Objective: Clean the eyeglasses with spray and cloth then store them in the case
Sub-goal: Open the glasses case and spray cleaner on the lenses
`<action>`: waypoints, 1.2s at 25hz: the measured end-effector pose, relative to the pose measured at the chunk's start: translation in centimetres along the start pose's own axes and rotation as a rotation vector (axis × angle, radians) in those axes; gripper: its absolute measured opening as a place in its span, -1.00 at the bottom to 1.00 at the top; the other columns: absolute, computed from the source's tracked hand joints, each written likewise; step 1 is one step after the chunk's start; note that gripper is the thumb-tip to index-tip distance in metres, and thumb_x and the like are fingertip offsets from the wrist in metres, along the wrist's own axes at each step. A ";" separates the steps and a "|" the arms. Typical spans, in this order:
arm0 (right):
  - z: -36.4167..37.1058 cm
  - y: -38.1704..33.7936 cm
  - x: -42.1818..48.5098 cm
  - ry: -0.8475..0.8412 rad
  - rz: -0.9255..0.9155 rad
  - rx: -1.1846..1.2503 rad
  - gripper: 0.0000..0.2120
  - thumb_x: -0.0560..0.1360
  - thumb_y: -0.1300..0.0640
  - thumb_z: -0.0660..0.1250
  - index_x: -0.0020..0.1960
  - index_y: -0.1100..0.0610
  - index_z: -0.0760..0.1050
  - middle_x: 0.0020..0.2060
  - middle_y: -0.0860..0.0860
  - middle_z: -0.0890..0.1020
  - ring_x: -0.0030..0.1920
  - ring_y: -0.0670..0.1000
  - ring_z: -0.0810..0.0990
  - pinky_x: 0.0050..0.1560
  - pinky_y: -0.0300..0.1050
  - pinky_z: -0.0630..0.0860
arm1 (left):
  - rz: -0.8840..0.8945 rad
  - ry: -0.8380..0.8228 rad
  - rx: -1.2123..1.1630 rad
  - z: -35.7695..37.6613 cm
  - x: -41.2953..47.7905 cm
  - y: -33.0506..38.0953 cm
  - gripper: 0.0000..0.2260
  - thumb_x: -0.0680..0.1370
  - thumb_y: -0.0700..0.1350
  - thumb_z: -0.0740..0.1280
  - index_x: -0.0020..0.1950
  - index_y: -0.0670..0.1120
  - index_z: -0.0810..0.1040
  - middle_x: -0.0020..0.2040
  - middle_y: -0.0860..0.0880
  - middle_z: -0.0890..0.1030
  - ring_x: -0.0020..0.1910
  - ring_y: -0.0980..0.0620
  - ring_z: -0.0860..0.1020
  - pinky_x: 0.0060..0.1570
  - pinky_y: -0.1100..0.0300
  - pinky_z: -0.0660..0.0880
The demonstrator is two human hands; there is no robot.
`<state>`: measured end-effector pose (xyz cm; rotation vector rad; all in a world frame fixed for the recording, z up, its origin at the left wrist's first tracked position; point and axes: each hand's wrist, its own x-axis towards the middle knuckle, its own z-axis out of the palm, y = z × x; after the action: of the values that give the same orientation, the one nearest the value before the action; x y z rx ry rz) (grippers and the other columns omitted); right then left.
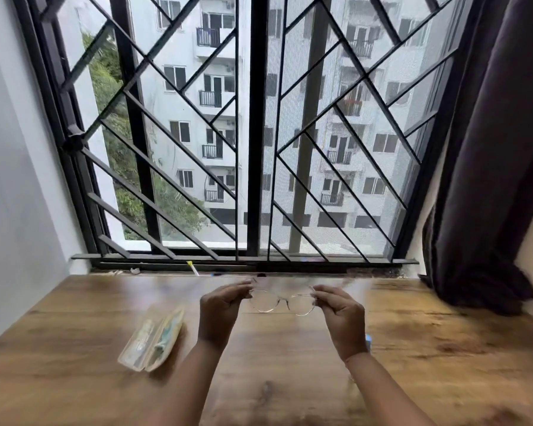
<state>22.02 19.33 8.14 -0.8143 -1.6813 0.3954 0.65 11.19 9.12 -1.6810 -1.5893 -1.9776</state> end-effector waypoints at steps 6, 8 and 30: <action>0.7 2.0 -5.0 -0.066 0.069 -0.023 -0.81 0.26 0.38 0.37 -0.17 0.24 0.67 -0.12 0.04 0.65 -0.06 -0.19 0.59 0.00 -0.51 0.45 | -0.137 -0.105 0.052 -0.6 -4.9 -2.8 -0.76 0.28 -0.48 0.45 -0.17 -0.21 0.69 -0.11 0.01 0.65 -0.13 0.37 0.59 -0.12 0.46 0.52; 0.8 2.6 -6.2 -0.093 0.079 -0.041 -0.81 0.25 0.34 0.37 -0.17 0.22 0.67 -0.11 0.00 0.64 -0.02 -0.35 0.54 0.02 -0.54 0.42 | -0.181 -0.131 0.029 -0.9 -6.2 -3.6 -0.75 0.29 -0.48 0.45 -0.15 -0.18 0.69 -0.09 -0.01 0.65 -0.14 0.29 0.63 -0.15 0.36 0.57; 1.1 6.8 -11.0 -0.243 -0.021 -0.151 -0.76 0.26 0.30 0.40 -0.10 0.11 0.63 -0.08 0.06 0.68 -0.02 -0.26 0.54 0.02 -0.50 0.45 | -0.117 -0.259 0.153 -1.6 -11.9 -6.5 -0.76 0.34 -0.18 0.40 -0.02 0.00 0.57 -0.09 -0.14 0.68 -0.03 0.34 0.54 -0.01 0.51 0.45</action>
<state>24.05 16.56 -4.40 -0.8852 -1.9627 0.3674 0.07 6.84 -3.80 -1.8835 -1.9108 -1.6894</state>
